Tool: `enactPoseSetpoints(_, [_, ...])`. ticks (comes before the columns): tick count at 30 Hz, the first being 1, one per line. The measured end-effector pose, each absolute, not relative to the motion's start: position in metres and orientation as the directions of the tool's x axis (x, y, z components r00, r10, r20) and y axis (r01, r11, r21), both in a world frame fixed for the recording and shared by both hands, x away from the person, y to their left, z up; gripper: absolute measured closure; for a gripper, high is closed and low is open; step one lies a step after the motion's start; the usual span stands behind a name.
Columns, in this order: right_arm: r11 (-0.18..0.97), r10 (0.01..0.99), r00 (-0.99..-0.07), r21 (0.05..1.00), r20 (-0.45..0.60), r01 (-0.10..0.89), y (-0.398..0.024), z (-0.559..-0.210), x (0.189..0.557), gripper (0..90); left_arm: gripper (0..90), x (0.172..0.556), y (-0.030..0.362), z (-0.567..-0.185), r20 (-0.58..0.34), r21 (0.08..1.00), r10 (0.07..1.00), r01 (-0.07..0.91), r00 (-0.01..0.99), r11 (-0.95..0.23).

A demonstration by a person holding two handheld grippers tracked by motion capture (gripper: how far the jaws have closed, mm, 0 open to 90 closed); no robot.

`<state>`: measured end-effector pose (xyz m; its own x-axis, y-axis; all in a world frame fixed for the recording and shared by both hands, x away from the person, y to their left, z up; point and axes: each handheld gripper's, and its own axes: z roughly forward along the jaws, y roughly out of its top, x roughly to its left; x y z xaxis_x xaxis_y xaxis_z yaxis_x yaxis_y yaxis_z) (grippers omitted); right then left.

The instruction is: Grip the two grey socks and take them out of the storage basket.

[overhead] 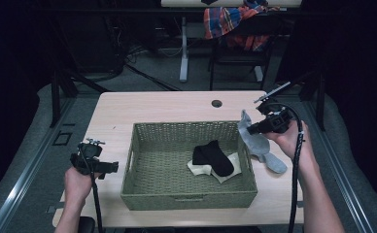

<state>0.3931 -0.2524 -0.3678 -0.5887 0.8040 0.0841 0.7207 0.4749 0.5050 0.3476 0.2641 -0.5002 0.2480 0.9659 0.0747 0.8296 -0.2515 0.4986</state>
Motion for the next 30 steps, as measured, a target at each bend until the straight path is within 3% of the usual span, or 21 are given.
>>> enactPoseSetpoints(30, [0.337, 0.898, -0.428, 0.456, 0.108, 0.823, -0.315, -0.398, 0.411, 85.2, 1.5, 0.348, 0.265, -0.5, 0.074, 0.501, 0.966, 0.829, 0.246, -0.25])
